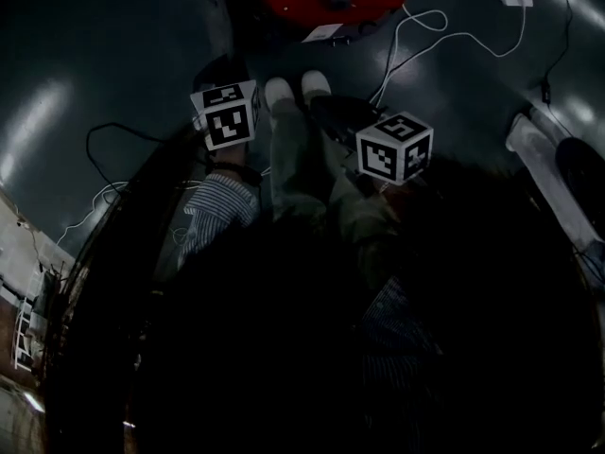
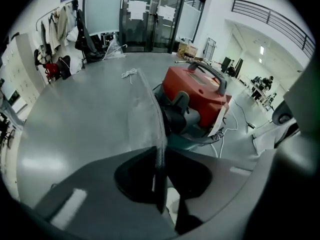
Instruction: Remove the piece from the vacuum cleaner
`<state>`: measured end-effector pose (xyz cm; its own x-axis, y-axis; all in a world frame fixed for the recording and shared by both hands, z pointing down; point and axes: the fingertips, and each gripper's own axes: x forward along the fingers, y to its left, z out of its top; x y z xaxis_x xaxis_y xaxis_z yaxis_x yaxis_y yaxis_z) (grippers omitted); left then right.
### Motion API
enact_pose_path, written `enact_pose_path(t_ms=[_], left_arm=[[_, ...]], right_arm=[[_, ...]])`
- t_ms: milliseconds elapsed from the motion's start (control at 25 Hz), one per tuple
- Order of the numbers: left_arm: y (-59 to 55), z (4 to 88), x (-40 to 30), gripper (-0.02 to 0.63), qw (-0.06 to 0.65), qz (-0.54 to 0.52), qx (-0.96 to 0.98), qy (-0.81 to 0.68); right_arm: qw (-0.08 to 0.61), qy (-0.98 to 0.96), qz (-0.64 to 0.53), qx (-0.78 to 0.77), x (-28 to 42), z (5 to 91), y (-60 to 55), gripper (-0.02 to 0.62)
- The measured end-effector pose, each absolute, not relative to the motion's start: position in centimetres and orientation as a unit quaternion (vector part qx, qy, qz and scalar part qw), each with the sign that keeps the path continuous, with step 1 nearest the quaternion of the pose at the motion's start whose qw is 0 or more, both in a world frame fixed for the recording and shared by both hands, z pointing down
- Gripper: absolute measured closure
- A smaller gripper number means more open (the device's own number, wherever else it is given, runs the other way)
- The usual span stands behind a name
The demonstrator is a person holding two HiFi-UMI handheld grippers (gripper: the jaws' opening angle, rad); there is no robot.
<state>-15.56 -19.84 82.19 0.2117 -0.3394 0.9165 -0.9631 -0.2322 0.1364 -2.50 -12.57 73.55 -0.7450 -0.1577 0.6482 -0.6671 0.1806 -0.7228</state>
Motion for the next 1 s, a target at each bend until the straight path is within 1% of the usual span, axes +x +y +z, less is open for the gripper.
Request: enact_pose_path(t_ms=[240,480,720,1000], left_arm=[[-20.1,81.5,-16.7,0.580,0.408,0.367,0.671,-0.499],[-20.5,80.8,-19.7,0.580,0.414,0.359,0.642,-0.536],[-19.6,81.1,-22.8,0.581,0.449,0.331,0.607,-0.566],[-18.6,79.6,-22.3,0.581,0.442,0.325,0.615,-0.567]], right_arm=[[0.224,-0.734,0.577,0.281,-2.0,73.1,-12.5,0.594],[0.216,-0.728,0.582,0.291,-1.9,72.7,-13.0,0.594],[0.211,-0.734,0.578,0.287,-2.6,72.4,-12.7,0.594],[0.215,-0.739,0.563,0.301,-2.3,71.6,-13.4,0.594]])
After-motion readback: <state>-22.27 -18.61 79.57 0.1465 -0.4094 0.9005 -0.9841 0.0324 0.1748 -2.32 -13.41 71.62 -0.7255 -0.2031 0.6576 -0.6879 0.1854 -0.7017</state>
